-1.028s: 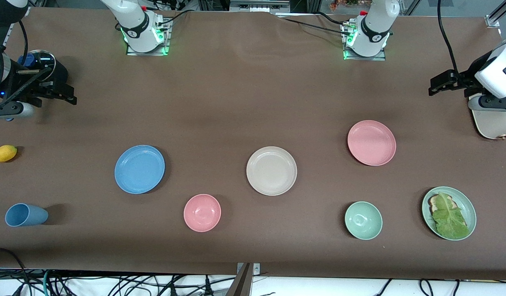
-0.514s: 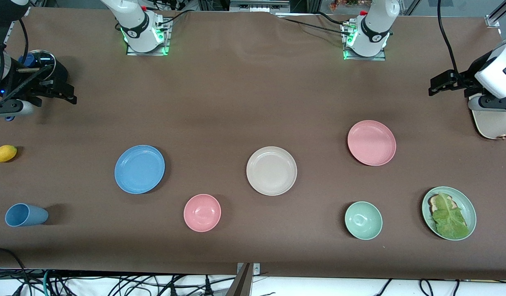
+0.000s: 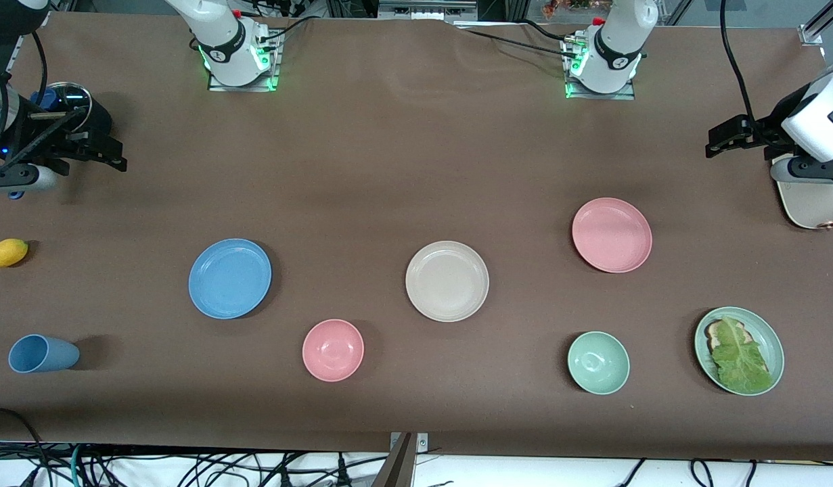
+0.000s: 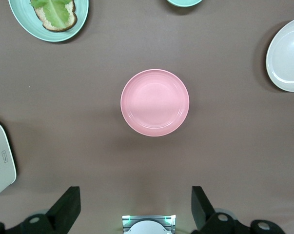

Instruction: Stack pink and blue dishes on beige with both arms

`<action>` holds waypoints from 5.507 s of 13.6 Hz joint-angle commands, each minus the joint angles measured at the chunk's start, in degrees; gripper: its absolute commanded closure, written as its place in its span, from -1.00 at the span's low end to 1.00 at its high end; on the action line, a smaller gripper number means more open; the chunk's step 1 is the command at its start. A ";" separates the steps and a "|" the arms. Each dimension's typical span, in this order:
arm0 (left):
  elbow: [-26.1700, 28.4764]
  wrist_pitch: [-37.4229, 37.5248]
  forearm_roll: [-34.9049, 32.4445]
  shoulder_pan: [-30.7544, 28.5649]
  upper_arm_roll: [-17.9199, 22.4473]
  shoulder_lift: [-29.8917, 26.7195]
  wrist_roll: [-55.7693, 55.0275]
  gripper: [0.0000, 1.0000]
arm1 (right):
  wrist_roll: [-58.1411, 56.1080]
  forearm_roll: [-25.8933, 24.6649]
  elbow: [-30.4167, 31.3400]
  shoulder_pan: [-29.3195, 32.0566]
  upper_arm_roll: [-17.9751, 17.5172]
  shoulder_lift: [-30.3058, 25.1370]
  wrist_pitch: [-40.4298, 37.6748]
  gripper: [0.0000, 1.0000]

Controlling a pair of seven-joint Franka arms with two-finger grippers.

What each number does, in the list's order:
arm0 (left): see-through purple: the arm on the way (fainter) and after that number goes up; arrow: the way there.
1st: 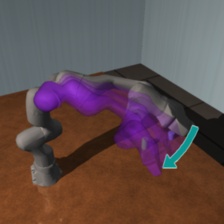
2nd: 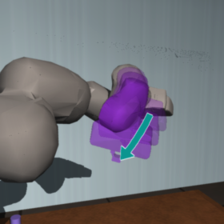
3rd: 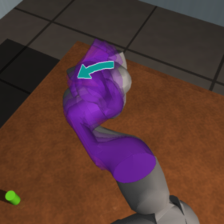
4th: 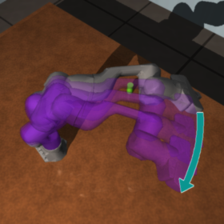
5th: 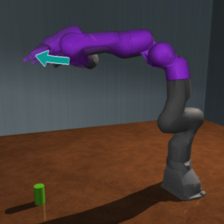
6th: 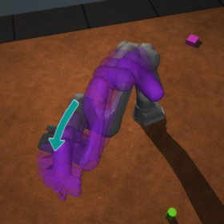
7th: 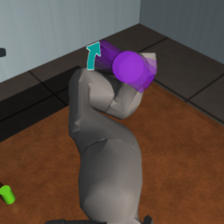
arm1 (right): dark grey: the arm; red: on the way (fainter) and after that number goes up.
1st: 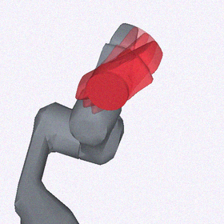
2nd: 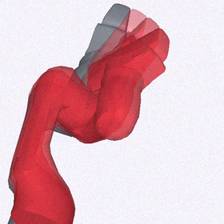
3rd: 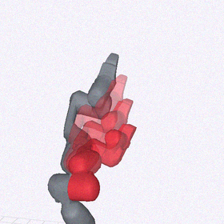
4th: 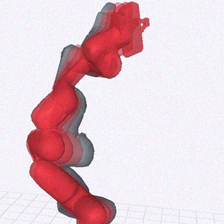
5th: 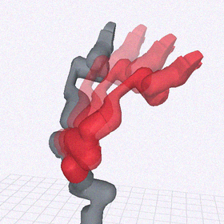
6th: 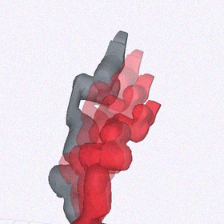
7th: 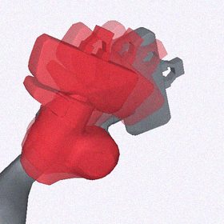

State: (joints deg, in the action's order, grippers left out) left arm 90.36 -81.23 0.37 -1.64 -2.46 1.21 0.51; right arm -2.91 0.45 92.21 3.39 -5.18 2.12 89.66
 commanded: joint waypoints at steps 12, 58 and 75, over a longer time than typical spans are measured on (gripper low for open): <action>-1.60 0.28 0.51 -0.47 -0.09 1.07 1.25 -1.00 | 0.10 0.78 1.92 0.30 0.44 -1.68 1.04 -1.00; 0.51 -31.88 -0.37 -6.18 0.61 36.67 6.43 -1.00 | 0.01 0.60 0.78 0.21 0.53 -0.36 5.44 -1.00; 37.96 -63.35 -0.19 -6.01 0.52 19.44 6.44 -1.00 | -0.34 -0.01 -0.98 1.09 0.70 1.75 6.06 -1.00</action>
State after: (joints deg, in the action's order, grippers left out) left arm 126.55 -143.66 0.33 -7.38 -1.84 22.47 5.95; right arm -2.89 0.43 92.19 3.92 -4.22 3.68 96.84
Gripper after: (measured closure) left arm 0.000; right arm 0.000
